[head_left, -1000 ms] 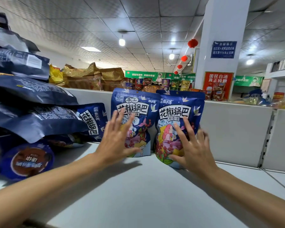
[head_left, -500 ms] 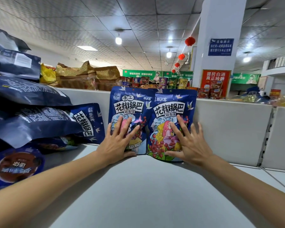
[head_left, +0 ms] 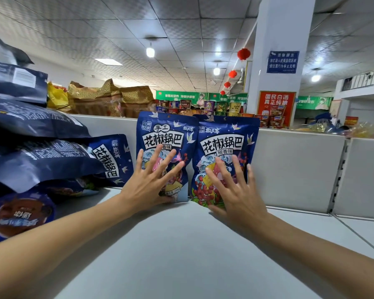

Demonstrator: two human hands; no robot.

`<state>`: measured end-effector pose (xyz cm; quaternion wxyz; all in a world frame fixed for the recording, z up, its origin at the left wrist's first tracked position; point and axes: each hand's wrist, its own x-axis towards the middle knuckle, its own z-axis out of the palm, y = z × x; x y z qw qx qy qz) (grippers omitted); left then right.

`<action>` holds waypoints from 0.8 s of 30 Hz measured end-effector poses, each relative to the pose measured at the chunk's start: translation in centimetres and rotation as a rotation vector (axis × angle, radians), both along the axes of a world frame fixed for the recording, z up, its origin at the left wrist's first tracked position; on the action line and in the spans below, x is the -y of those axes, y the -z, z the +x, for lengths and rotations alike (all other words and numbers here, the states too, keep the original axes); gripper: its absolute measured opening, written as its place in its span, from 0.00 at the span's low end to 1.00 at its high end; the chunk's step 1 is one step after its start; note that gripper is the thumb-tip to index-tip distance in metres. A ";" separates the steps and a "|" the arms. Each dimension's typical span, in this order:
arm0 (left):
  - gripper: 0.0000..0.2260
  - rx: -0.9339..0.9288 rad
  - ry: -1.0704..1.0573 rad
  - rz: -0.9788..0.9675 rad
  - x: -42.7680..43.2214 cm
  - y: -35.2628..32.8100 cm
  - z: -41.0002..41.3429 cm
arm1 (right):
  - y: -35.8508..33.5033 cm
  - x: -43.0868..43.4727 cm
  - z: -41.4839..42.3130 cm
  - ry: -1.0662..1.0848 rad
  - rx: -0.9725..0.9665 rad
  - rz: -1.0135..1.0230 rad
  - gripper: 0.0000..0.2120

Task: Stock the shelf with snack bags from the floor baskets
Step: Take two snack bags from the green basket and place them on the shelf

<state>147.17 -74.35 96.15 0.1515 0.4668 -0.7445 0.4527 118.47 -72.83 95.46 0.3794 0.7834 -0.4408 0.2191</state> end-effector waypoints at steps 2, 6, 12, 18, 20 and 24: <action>0.44 -0.014 -0.005 0.006 0.1 0.0 -0.2 | 0.1 0.7 0.5 0.020 0.002 0.057 0.47; 0.50 -0.063 -0.071 0.079 1.1 -0.1 0.4 | -0.4 1.9 0.5 0.045 -0.047 0.096 0.45; 0.49 -0.072 -0.047 0.112 1.5 0.0 1.1 | -0.1 2.3 0.2 0.028 -0.051 0.075 0.44; 0.50 -0.075 -0.040 0.130 1.4 0.0 1.0 | -0.2 1.9 0.5 0.019 -0.028 0.100 0.44; 0.50 -0.074 -0.044 0.138 1.4 -0.1 1.0 | -0.3 1.9 0.5 0.007 -0.018 0.116 0.44; 0.50 -0.077 -0.048 0.154 1.3 -0.2 1.0 | -0.5 1.8 0.7 -0.012 -0.026 0.152 0.44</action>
